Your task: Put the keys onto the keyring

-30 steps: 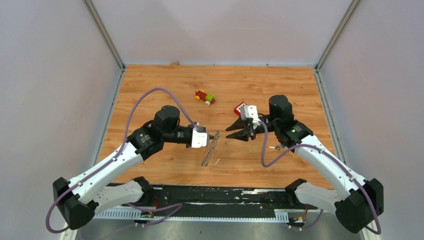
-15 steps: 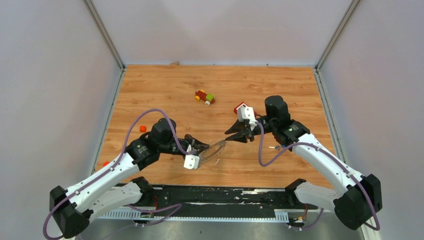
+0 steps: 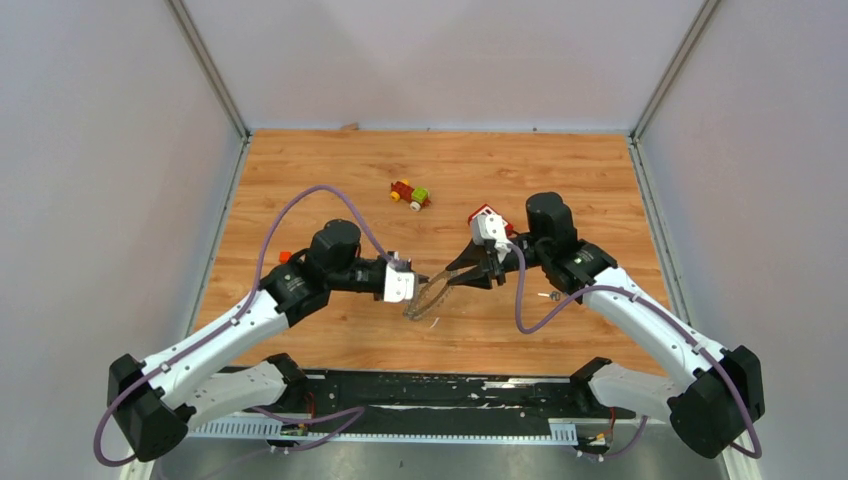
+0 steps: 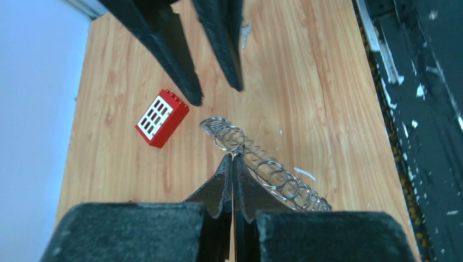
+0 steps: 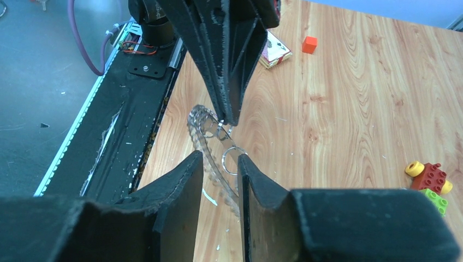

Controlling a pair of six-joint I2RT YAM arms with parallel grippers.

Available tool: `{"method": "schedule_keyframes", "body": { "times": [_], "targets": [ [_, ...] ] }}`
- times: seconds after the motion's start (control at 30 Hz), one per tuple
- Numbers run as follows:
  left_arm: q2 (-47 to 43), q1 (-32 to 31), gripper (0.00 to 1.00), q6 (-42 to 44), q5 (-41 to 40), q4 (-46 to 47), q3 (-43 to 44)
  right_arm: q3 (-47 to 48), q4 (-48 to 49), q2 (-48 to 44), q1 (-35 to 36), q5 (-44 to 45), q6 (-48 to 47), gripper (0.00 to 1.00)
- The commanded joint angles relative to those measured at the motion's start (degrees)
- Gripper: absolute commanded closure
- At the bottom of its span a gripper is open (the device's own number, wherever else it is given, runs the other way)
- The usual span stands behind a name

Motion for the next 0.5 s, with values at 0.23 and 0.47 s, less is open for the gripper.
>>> {"method": "schedule_keyframes", "body": {
  "times": [0.23,0.47],
  "targets": [
    [4.2,-0.17,1.0,-25.52,1.89,6.07,8.16,0.69,1.89,-1.39,0.47,1.28,1.21,0.66],
    [5.56,-0.17,1.0,-27.77,2.31,7.53,8.47,1.77,2.11,-1.0,0.82,1.79,2.15,0.68]
  ]
}}
